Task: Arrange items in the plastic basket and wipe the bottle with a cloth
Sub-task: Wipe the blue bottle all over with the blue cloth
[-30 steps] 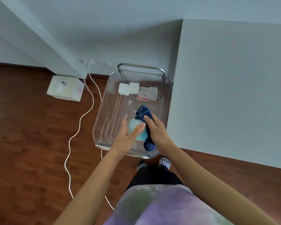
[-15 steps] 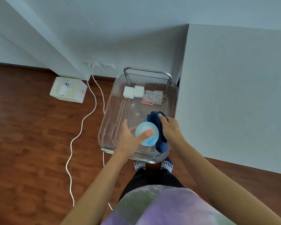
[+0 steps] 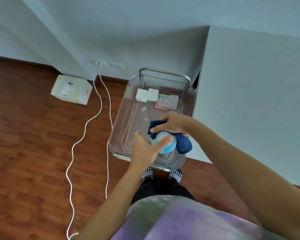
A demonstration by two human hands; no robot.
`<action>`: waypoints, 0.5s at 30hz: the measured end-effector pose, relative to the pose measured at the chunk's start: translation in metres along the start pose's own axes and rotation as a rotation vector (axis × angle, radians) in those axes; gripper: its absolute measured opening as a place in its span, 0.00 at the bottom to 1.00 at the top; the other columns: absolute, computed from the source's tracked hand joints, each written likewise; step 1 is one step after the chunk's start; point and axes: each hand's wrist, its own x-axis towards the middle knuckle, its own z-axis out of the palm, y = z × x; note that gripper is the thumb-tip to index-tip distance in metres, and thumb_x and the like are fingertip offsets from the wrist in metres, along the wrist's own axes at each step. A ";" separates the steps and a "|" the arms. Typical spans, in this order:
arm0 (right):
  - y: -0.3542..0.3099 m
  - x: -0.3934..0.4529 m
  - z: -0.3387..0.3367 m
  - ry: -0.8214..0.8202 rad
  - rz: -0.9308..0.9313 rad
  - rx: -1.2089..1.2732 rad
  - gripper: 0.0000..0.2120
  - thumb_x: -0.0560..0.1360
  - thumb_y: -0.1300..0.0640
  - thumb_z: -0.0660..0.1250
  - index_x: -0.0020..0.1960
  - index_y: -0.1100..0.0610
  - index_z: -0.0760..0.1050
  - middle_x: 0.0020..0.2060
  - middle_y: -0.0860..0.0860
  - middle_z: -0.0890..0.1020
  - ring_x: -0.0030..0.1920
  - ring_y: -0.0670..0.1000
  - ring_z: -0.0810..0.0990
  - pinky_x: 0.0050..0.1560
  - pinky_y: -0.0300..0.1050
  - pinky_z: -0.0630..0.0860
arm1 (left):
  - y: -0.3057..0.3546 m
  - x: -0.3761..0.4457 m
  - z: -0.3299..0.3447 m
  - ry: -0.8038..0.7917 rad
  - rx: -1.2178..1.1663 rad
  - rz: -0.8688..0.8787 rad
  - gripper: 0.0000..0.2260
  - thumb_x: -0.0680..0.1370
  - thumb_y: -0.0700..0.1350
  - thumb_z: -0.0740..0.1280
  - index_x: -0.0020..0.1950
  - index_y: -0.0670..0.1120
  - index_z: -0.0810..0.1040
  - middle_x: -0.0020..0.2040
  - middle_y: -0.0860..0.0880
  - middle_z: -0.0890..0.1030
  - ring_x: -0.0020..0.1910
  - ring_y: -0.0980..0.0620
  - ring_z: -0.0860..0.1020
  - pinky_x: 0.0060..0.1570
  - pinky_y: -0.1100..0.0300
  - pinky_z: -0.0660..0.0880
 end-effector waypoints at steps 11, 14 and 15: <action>0.047 -0.022 0.031 0.378 -0.185 0.679 0.13 0.77 0.48 0.66 0.49 0.57 0.81 0.45 0.60 0.84 0.45 0.58 0.83 0.52 0.58 0.79 | 0.003 0.002 0.007 0.025 0.086 0.025 0.59 0.53 0.77 0.70 0.76 0.50 0.57 0.59 0.53 0.68 0.59 0.48 0.79 0.59 0.52 0.77; 0.047 -0.020 0.047 0.427 -0.169 0.658 0.13 0.77 0.48 0.66 0.47 0.58 0.81 0.44 0.61 0.84 0.48 0.63 0.83 0.51 0.62 0.79 | -0.002 0.003 0.009 0.030 0.043 -0.001 0.57 0.55 0.75 0.72 0.76 0.49 0.58 0.62 0.51 0.69 0.62 0.48 0.77 0.60 0.48 0.78; 0.043 -0.018 0.050 0.464 -0.166 0.609 0.13 0.77 0.49 0.66 0.47 0.59 0.81 0.43 0.61 0.84 0.47 0.63 0.83 0.50 0.61 0.79 | -0.005 0.003 0.007 0.039 0.005 -0.013 0.56 0.56 0.74 0.72 0.76 0.49 0.59 0.64 0.49 0.70 0.63 0.47 0.76 0.60 0.47 0.78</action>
